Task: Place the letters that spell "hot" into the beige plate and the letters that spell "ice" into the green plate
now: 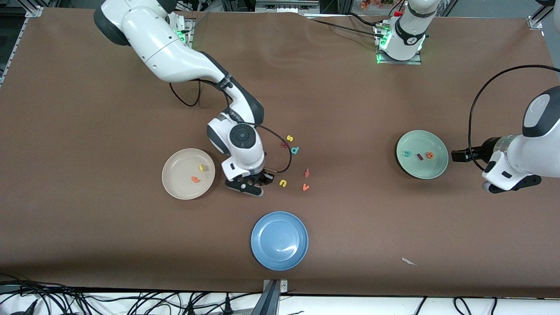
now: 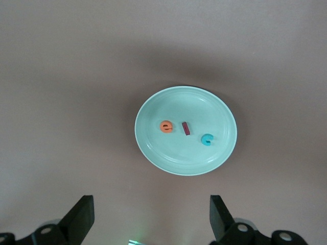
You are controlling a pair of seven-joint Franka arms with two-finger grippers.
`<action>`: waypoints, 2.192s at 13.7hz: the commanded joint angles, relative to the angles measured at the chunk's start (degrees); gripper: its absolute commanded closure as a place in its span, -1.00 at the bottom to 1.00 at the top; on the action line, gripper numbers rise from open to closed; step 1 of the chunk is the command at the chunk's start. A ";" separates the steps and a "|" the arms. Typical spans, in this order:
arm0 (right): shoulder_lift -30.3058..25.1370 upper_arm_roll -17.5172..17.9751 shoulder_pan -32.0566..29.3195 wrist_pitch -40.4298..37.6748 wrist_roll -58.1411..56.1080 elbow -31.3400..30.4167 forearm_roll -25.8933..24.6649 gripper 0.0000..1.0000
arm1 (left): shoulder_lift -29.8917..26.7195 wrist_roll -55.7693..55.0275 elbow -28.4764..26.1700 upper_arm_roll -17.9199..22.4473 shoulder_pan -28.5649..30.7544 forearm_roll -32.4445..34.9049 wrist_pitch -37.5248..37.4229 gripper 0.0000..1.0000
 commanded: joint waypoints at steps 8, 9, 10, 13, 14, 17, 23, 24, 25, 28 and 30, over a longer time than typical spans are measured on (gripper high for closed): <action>-22.90 7.69 -21.09 -1.42 -25.14 -29.11 -0.72 0.61 | -6.37 10.39 13.22 35.82 -27.03 -17.98 -7.30 -0.99; -24.14 7.69 -22.14 -1.42 -27.33 -30.96 -0.64 0.55 | -7.86 11.18 13.14 41.54 -30.63 -21.75 -7.12 -0.99; -24.93 7.69 -23.02 -1.33 -28.74 -32.37 -0.55 0.30 | -9.18 12.06 13.14 46.82 -33.54 -25.79 -6.86 -0.99; -25.12 7.69 -23.12 -1.33 -28.76 -32.56 -0.46 -0.70 | -13.22 13.47 11.56 56.08 -38.74 -34.61 -3.45 -0.97; -25.29 7.69 -23.21 -1.42 -28.93 -32.47 -0.46 -1.00 | -14.81 13.48 9.64 56.36 -39.10 -34.80 -2.04 -0.96; -27.04 7.69 -23.73 -1.07 -28.93 -32.29 0.94 -1.00 | -17.80 13.48 8.48 56.27 -39.10 -35.24 0.52 -0.96; -35.65 7.17 -24.17 -14.12 -35.50 -26.42 10.17 -1.00 | -26.85 13.48 0.06 56.36 -39.19 -37.96 8.95 -0.97; -37.06 6.21 -24.17 -17.99 -38.31 -24.84 11.83 -1.00 | -28.08 13.48 -0.92 56.36 -39.19 -37.96 9.31 -0.97; -38.29 4.80 -24.17 -20.90 -40.86 -23.26 14.54 -1.00 | -29.31 13.48 -1.80 56.36 -39.19 -37.96 9.40 -0.97; -41.89 -2.30 -23.91 -29.43 -51.40 -19.30 18.25 -1.00 | -33.00 13.48 -4.78 56.27 -39.72 -38.05 11.24 -0.97; -44.70 -6.53 -23.91 -33.57 -57.21 -18.50 19.49 -1.00 | -34.95 13.48 -6.02 56.54 -41.03 -38.05 11.33 -0.98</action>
